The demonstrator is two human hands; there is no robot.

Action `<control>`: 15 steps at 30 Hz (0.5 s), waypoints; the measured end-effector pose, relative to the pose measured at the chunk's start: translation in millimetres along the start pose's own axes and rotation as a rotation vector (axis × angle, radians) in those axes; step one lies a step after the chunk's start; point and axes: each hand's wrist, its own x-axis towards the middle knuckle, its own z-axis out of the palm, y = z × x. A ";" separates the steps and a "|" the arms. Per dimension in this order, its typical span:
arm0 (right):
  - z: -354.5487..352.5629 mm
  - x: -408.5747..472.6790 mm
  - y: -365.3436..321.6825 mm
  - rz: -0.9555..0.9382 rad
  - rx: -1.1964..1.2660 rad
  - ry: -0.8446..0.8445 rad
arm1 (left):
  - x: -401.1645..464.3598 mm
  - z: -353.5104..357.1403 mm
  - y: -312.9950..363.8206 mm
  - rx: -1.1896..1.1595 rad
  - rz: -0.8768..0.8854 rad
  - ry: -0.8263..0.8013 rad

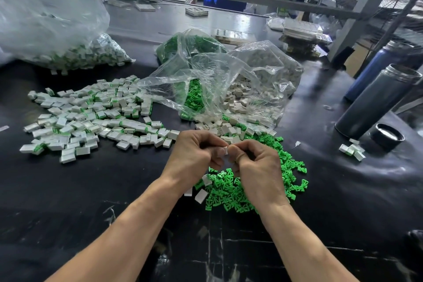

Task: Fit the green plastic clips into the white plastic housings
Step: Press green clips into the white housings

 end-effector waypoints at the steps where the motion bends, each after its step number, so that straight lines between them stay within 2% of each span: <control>1: 1.0 0.1 -0.1 0.000 0.009 0.009 | 0.2 0.8 -0.6 -0.016 -0.008 0.007; 7: 3.6 -0.1 -1.4 0.008 0.005 0.003 | 0.4 0.2 -3.8 -0.061 -0.017 0.017; 11: -6.7 0.9 -11.7 0.026 0.165 -0.095 | 3.3 -1.5 -1.2 -0.045 0.024 -0.020; 15: -4.5 2.4 -18.7 0.089 0.238 -0.076 | 6.3 -0.1 0.0 -0.086 0.058 -0.005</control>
